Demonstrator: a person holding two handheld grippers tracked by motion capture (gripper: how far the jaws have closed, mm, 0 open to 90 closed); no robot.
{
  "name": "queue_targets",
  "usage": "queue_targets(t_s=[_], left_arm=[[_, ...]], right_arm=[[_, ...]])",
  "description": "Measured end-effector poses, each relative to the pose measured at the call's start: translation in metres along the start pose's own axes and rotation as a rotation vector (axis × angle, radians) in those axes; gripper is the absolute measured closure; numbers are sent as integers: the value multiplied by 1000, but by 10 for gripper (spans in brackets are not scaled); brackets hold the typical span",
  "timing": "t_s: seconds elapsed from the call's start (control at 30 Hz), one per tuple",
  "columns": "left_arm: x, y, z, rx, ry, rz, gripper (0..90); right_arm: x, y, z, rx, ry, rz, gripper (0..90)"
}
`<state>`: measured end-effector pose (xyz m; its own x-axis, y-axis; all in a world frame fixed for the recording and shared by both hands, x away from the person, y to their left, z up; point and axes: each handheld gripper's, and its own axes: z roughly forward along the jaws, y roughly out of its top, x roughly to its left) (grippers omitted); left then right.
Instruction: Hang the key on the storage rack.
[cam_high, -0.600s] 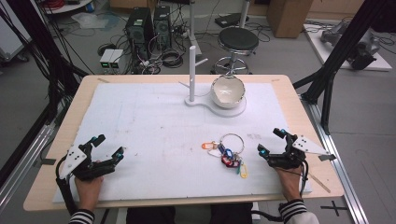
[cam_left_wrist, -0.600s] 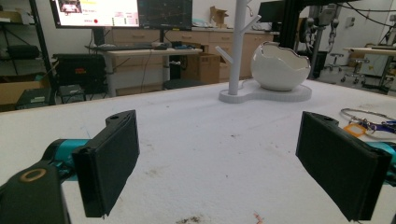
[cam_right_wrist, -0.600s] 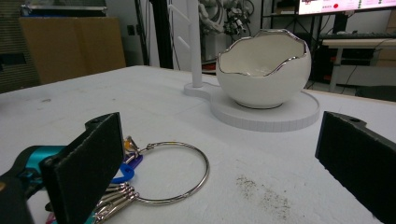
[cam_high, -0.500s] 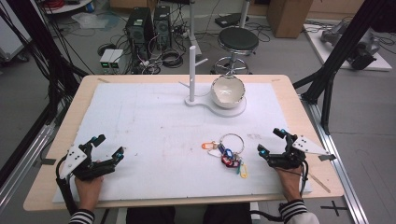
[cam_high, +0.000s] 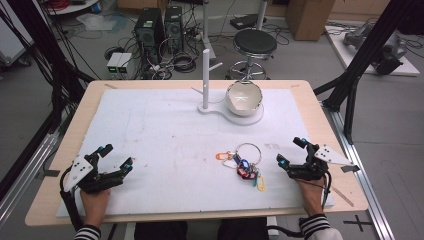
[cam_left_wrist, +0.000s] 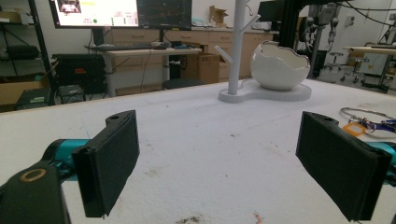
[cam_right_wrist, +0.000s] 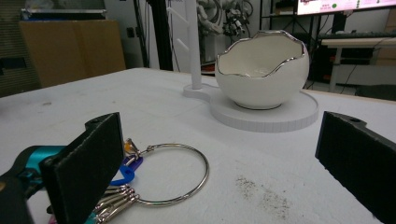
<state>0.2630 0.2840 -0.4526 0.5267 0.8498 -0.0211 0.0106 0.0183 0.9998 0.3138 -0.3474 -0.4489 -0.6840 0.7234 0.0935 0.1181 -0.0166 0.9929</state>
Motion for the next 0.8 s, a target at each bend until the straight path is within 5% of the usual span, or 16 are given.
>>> queue_targets(t_s=[0.27,0.63,0.8], left_arm=[[0,0,0,3,2,-5,139],[0,0,0,6,1,3,139],[0,0,1,7,0,1,139]], right_arm=[[-2,31,-5,-15,21,-17,9],[-14,87,13,142,112,-96,9],[-14,110,37,280,191,-151,9]])
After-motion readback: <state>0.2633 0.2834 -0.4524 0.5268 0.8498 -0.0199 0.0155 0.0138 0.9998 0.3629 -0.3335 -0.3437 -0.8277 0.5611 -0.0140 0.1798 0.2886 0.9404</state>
